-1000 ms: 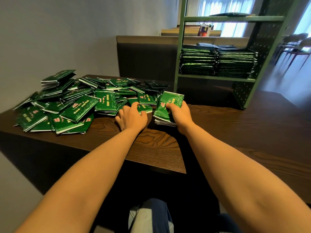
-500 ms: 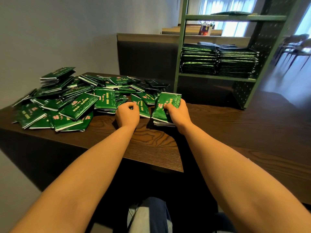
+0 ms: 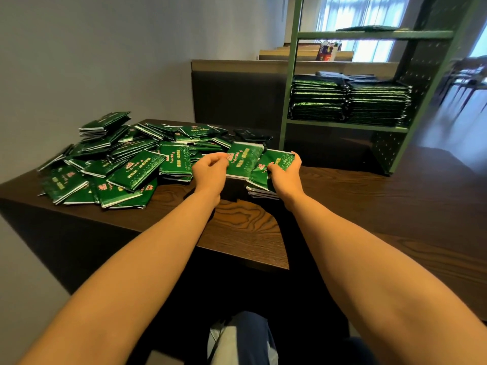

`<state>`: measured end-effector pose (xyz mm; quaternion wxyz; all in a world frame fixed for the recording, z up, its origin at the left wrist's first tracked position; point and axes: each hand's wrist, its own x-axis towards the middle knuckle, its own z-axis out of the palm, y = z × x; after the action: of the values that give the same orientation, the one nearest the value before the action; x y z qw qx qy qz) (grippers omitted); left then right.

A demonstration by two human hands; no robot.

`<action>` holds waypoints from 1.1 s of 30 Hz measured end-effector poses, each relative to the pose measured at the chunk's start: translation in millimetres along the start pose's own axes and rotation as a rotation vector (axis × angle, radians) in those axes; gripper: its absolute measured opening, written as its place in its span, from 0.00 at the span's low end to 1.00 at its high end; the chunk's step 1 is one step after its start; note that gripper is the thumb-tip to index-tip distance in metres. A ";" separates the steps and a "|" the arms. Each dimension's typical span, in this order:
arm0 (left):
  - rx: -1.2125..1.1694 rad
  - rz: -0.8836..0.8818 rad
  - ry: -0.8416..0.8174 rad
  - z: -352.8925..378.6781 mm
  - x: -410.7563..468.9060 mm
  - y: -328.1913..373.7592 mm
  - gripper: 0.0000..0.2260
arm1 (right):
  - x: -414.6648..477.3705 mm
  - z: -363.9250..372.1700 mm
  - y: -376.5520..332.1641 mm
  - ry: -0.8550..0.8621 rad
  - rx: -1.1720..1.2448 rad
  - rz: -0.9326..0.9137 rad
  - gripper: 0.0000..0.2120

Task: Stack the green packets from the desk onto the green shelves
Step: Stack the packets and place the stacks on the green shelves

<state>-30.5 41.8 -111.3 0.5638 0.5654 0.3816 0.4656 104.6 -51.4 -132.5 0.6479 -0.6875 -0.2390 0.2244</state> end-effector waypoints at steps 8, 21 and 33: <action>0.305 0.292 -0.162 22.9 -21.0 -7.9 0.10 | -7.6 -3.8 -10.2 -0.077 0.080 -0.002 0.31; 1.009 0.203 -0.201 20.4 18.7 -31.9 0.20 | 12.9 -15.6 4.6 -0.003 -0.005 -0.002 0.27; 1.055 0.281 -0.071 27.9 20.6 -43.2 0.12 | 18.6 -14.1 9.3 -0.044 -0.072 -0.020 0.31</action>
<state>5.9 56.7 -150.3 0.1488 0.8323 0.4650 0.2626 128.3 -51.3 -140.9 0.6194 -0.7030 -0.2681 0.2243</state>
